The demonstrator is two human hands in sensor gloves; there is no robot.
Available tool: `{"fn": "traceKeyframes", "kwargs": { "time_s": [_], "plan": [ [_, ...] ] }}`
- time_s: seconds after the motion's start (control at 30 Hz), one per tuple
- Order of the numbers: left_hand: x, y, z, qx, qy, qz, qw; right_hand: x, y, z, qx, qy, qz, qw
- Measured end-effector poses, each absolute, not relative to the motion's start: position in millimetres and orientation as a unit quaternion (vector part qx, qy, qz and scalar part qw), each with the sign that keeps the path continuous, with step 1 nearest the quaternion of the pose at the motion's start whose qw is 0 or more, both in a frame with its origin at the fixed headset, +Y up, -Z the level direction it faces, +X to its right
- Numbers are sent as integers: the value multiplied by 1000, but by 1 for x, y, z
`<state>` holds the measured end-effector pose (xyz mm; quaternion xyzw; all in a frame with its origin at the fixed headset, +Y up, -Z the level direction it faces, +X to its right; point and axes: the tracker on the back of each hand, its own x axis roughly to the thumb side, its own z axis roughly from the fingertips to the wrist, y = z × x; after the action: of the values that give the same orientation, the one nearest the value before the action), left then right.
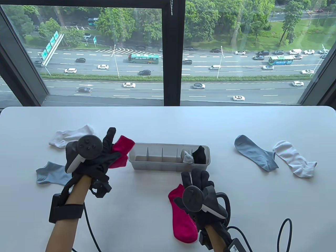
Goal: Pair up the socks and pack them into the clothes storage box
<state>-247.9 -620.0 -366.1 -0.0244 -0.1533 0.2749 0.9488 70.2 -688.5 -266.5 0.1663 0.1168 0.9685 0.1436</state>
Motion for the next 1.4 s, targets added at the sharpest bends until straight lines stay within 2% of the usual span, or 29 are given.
{"fn": "traceKeyframes", "kwargs": {
  "time_s": [0.07,0.2,0.3,0.37,0.5,0.57,0.63,0.83,0.87,0.93,1.0,1.13,1.27,1.4],
  "plan": [
    [-225,-622,-342,-44,-191,287,938,71,-683,-264,190,131,952,200],
    [-190,-640,-307,-59,-227,330,914,77,-675,-264,204,106,934,275],
    [-162,-656,-290,-120,-267,357,887,82,-673,-263,259,110,902,328],
    [-146,-663,-285,-146,-281,363,876,85,-674,-263,270,76,884,374],
    [-128,-671,-280,-150,-283,318,893,92,-677,-266,200,44,867,453],
    [-128,-672,-275,-120,-259,264,922,98,-680,-267,177,8,883,435],
    [-133,-676,-273,-66,-242,263,932,103,-681,-268,159,-10,898,411],
    [-139,-688,-271,-93,-251,326,907,99,-685,-268,147,-22,910,387],
    [-140,-689,-271,-88,-248,329,907,100,-686,-268,159,-11,906,393],
    [-144,-690,-272,-78,-246,335,906,99,-691,-270,241,86,866,431],
    [-146,-690,-273,-82,-255,357,895,95,-695,-272,252,158,851,433],
    [-150,-687,-273,-83,-254,396,878,96,-699,-275,193,86,899,382],
    [-153,-688,-275,-100,-249,392,880,100,-700,-275,179,89,865,460],
    [-146,-688,-271,-100,-271,359,888,97,-694,-271,196,53,888,412]
  ]
}}
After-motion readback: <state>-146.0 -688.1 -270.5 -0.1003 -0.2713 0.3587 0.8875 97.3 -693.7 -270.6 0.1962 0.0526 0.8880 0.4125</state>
